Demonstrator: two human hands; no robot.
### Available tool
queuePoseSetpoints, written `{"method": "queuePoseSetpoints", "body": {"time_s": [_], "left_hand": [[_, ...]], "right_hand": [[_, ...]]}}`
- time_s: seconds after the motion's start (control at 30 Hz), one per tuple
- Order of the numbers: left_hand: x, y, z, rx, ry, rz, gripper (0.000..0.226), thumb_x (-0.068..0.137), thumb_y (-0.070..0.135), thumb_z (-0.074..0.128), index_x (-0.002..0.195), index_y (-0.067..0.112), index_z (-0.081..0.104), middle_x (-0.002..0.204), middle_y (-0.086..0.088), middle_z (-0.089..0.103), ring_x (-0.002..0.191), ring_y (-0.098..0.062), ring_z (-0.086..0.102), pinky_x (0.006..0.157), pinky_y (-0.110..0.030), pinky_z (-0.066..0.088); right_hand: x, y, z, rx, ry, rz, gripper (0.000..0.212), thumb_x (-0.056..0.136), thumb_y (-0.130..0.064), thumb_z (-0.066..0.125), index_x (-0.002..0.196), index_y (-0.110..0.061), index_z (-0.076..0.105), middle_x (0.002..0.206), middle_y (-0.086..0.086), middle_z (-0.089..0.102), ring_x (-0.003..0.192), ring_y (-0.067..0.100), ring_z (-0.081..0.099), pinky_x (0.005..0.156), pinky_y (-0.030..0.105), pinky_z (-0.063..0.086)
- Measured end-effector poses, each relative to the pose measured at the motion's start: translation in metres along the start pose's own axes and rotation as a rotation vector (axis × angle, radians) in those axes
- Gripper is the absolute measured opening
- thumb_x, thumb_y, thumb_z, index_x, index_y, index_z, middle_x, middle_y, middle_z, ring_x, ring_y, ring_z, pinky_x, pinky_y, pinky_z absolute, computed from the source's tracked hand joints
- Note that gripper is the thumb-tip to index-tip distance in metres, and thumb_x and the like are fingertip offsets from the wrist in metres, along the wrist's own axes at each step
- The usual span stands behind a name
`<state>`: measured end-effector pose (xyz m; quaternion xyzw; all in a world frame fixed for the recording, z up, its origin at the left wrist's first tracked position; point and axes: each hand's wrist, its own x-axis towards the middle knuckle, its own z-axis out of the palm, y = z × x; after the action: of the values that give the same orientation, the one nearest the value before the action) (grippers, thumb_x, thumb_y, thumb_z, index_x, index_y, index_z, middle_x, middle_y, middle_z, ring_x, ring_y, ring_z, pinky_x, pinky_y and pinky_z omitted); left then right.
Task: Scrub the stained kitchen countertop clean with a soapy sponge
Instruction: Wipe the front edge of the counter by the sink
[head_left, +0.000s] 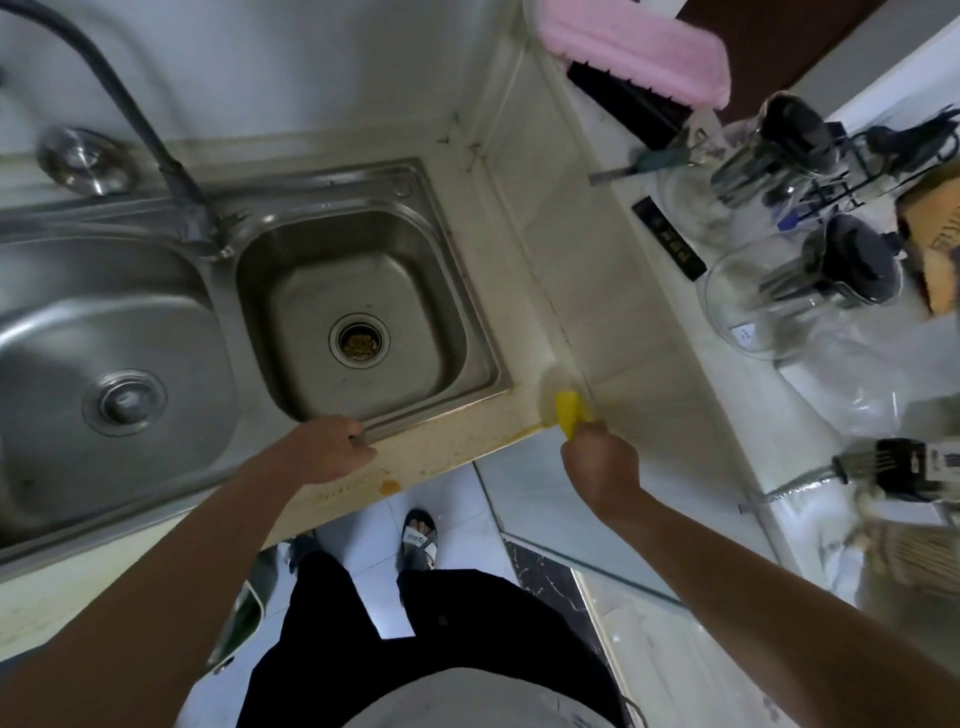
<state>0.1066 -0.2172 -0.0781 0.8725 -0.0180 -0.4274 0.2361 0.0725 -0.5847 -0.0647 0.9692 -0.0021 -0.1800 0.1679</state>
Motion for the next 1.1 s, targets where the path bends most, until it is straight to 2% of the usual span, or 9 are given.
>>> {"method": "queuePoseSetpoints", "body": {"time_s": [0.07, 0.13, 0.3, 0.5, 0.57, 0.63, 0.77, 0.93, 1.1], "left_hand": [[0.001, -0.005, -0.001, 0.006, -0.041, 0.017, 0.050, 0.100, 0.046, 0.059, 0.139, 0.015, 0.058, 0.139, -0.011, 0.058, 0.126, -0.028, 0.056, 0.102, -0.037, 0.043], [0.001, -0.009, -0.002, 0.028, -0.073, 0.033, 0.044, 0.100, 0.046, 0.059, 0.132, 0.016, 0.060, 0.130, -0.009, 0.062, 0.117, -0.025, 0.061, 0.094, -0.036, 0.046], [-0.002, -0.015, -0.004, -0.013, -0.090, 0.053, 0.049, 0.085, 0.061, 0.053, 0.120, 0.026, 0.060, 0.105, 0.002, 0.066, 0.094, -0.014, 0.066, 0.078, -0.032, 0.052], [0.005, -0.024, 0.003, -0.036, -0.089, 0.011, 0.059, 0.097, 0.052, 0.059, 0.146, 0.021, 0.052, 0.136, -0.006, 0.059, 0.113, -0.019, 0.060, 0.084, -0.029, 0.046], [0.004, -0.018, 0.002, -0.032, -0.083, 0.004, 0.057, 0.100, 0.044, 0.061, 0.150, 0.019, 0.049, 0.143, -0.007, 0.056, 0.120, -0.022, 0.058, 0.089, -0.028, 0.044], [0.003, -0.016, 0.003, -0.037, -0.081, -0.007, 0.060, 0.101, 0.041, 0.061, 0.154, 0.019, 0.044, 0.152, -0.008, 0.050, 0.131, -0.024, 0.053, 0.097, -0.029, 0.043], [-0.003, -0.013, 0.009, -0.034, -0.062, -0.029, 0.067, 0.104, 0.038, 0.058, 0.161, 0.018, 0.031, 0.163, -0.008, 0.037, 0.148, -0.026, 0.037, 0.113, -0.032, 0.033], [-0.001, -0.011, 0.017, -0.032, -0.050, -0.049, 0.070, 0.103, 0.038, 0.059, 0.163, 0.022, 0.026, 0.162, -0.007, 0.038, 0.145, -0.026, 0.041, 0.102, -0.026, 0.034], [-0.001, -0.018, 0.019, -0.030, -0.037, -0.061, 0.069, 0.103, 0.040, 0.057, 0.163, 0.025, 0.026, 0.165, -0.006, 0.034, 0.148, -0.027, 0.037, 0.115, -0.035, 0.031]], "right_hand": [[0.018, 0.003, -0.012, -0.044, 0.214, -0.062, 0.023, 0.053, 0.000, 0.084, 0.066, -0.010, 0.068, 0.060, 0.004, 0.057, 0.050, 0.021, 0.059, 0.038, 0.020, 0.039], [0.045, 0.000, -0.025, 0.026, 0.269, -0.012, 0.029, 0.062, 0.000, 0.081, 0.089, -0.005, 0.071, 0.070, 0.006, 0.061, 0.058, 0.022, 0.063, 0.039, 0.024, 0.045], [0.093, -0.022, -0.014, 0.190, 0.042, -0.044, 0.060, 0.099, -0.008, 0.045, 0.155, -0.013, 0.026, 0.125, 0.016, 0.059, 0.100, 0.034, 0.065, 0.077, 0.042, 0.054], [0.008, -0.028, 0.050, 0.353, 0.083, -0.138, 0.068, 0.089, -0.014, 0.044, 0.155, -0.005, 0.028, 0.133, 0.015, 0.063, 0.053, 0.030, 0.061, 0.047, 0.026, 0.036], [-0.019, -0.023, 0.053, 0.299, 0.091, -0.251, 0.068, 0.081, -0.014, 0.046, 0.149, -0.007, 0.040, 0.109, 0.011, 0.073, 0.043, 0.024, 0.056, 0.042, 0.020, 0.031], [-0.018, -0.011, 0.041, 0.178, 0.175, -0.300, 0.063, 0.074, -0.010, 0.057, 0.137, -0.004, 0.054, 0.084, 0.005, 0.070, 0.044, 0.019, 0.056, 0.038, 0.018, 0.033], [0.029, 0.007, 0.007, 0.103, 0.270, -0.040, 0.063, 0.076, -0.007, 0.063, 0.138, 0.000, 0.055, 0.096, 0.010, 0.071, 0.051, 0.023, 0.061, 0.042, 0.023, 0.041], [0.063, -0.017, -0.012, 0.092, 0.031, -0.057, 0.075, 0.079, -0.005, 0.069, 0.149, -0.005, 0.041, 0.102, 0.011, 0.065, 0.059, 0.022, 0.061, 0.047, 0.027, 0.033], [0.031, -0.020, 0.016, 0.219, -0.149, 0.109, 0.086, 0.070, -0.007, 0.078, 0.147, 0.005, 0.040, 0.087, 0.012, 0.069, 0.054, 0.023, 0.064, 0.043, 0.027, 0.035]]}}
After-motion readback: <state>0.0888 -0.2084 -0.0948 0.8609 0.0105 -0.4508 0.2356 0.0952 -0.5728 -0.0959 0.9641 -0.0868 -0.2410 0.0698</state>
